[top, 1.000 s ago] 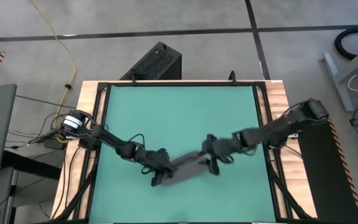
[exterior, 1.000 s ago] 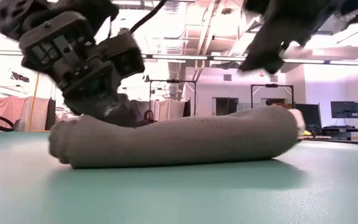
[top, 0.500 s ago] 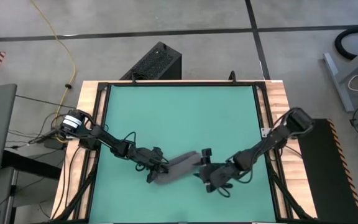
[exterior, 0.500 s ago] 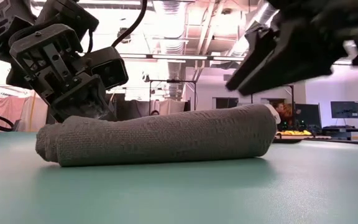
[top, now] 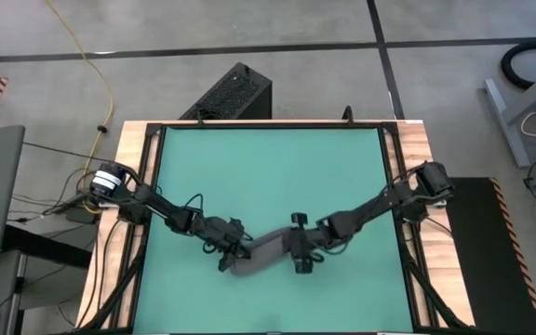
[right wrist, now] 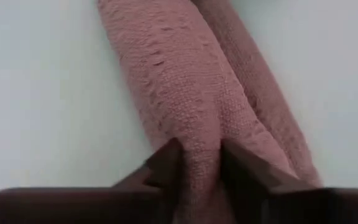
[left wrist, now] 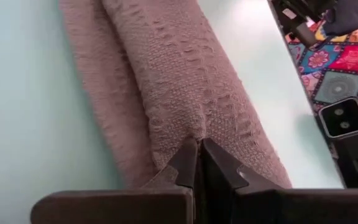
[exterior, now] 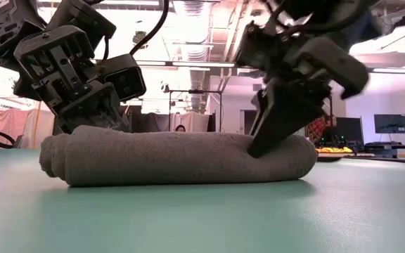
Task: Roll towel into tight, uniform cylinder
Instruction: Roll the gray towel
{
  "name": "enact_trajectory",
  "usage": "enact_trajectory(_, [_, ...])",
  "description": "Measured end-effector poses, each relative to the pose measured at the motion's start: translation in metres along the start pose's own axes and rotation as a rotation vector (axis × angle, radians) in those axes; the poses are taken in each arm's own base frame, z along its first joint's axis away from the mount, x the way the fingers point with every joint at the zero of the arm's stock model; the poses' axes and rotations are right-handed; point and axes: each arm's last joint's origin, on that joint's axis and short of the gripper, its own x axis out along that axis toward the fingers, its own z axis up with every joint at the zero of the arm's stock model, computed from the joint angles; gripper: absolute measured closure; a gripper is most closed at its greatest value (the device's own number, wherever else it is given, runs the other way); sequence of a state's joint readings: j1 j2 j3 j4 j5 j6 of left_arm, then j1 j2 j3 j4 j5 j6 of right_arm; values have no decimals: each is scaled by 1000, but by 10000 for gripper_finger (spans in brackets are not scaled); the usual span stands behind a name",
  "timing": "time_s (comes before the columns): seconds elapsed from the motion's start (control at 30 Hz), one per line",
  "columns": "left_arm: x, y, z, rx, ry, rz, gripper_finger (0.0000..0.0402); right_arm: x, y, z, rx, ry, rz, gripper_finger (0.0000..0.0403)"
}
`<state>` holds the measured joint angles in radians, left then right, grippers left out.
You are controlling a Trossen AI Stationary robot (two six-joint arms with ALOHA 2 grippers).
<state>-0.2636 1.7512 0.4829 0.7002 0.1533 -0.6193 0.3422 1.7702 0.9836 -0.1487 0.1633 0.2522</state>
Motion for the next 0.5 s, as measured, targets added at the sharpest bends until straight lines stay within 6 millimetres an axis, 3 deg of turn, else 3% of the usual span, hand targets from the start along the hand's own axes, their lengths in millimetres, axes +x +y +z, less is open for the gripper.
enact_trajectory(0.17, [-8, 0, 10, 24, -35, 2, 399, 2, -15, 3, 105, 29, 79, 372])
enact_trajectory(0.5, [-37, -10, 31, 104, -114, 81, 399, 6, -49, 8, 232, 68, 172, 366])
